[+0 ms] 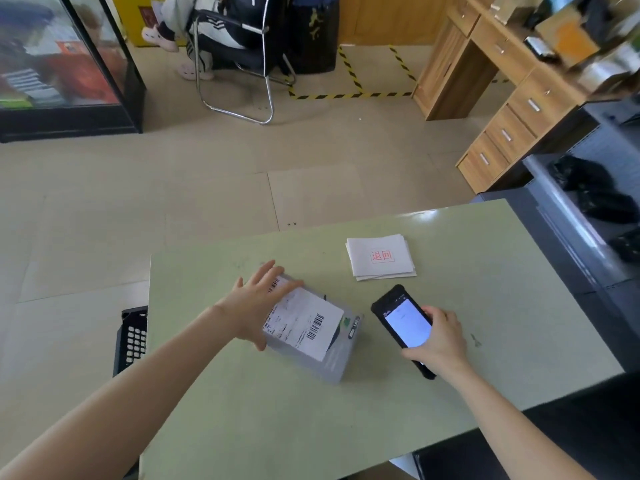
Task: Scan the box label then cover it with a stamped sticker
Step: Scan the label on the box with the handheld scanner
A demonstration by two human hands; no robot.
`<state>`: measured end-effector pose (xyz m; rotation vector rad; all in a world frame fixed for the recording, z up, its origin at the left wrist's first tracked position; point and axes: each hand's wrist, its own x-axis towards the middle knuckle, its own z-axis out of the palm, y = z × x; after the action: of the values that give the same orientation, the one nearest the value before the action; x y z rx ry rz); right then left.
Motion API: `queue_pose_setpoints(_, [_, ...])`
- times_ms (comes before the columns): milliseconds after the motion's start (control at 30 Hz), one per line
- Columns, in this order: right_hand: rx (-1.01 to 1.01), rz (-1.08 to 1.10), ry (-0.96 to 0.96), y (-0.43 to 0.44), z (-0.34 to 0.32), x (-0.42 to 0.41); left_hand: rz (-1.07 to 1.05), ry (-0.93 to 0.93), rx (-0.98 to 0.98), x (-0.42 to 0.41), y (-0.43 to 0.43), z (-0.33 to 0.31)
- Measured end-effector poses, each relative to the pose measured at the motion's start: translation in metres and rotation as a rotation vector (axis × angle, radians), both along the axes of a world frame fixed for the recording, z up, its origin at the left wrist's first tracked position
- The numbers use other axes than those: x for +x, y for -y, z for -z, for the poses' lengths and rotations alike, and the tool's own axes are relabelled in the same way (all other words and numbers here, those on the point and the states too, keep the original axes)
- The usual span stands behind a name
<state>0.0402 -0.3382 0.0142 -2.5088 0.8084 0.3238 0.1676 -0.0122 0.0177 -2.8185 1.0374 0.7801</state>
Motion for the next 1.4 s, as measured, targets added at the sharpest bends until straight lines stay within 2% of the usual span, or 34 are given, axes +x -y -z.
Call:
queue_pose_setpoints(100, [0.018,-0.123,0.035,-0.010,-0.022,0.008,-0.208,0.026,-0.114,-0.015,-0.014,0.004])
queue_pose_setpoints(167, [0.010,-0.228,0.039,-0.018,-0.034,0.009,-0.255,0.069,-0.110,-0.023,-0.021,0.003])
queue_pose_setpoints(367, [-0.159,-0.548,-0.013,-0.039,-0.058,0.008,-0.281,0.191,-0.054,-0.041,-0.032,-0.013])
queue_pose_setpoints(533, [-0.243,-0.658,-0.077,-0.047,-0.066,0.006,-0.259,0.239,0.002,-0.052,-0.038,-0.025])
queue_pose_setpoints(900, [-0.298,-0.684,-0.062,-0.041,-0.071,-0.003,-0.259,0.246,0.058,-0.064,-0.035,-0.037])
queue_pose_setpoints(1100, [-0.263,-0.638,-0.055,-0.033,-0.066,-0.012,-0.263,0.232,0.067,-0.063,-0.032,-0.038])
queue_pose_setpoints(1267, [-0.176,-0.452,-0.108,-0.017,-0.054,-0.015,-0.217,0.187,0.072,-0.058,-0.023,-0.034])
queue_pose_setpoints(1400, [-0.011,-0.180,-0.152,0.003,-0.035,-0.020,-0.126,0.139,0.141,-0.051,-0.008,-0.028])
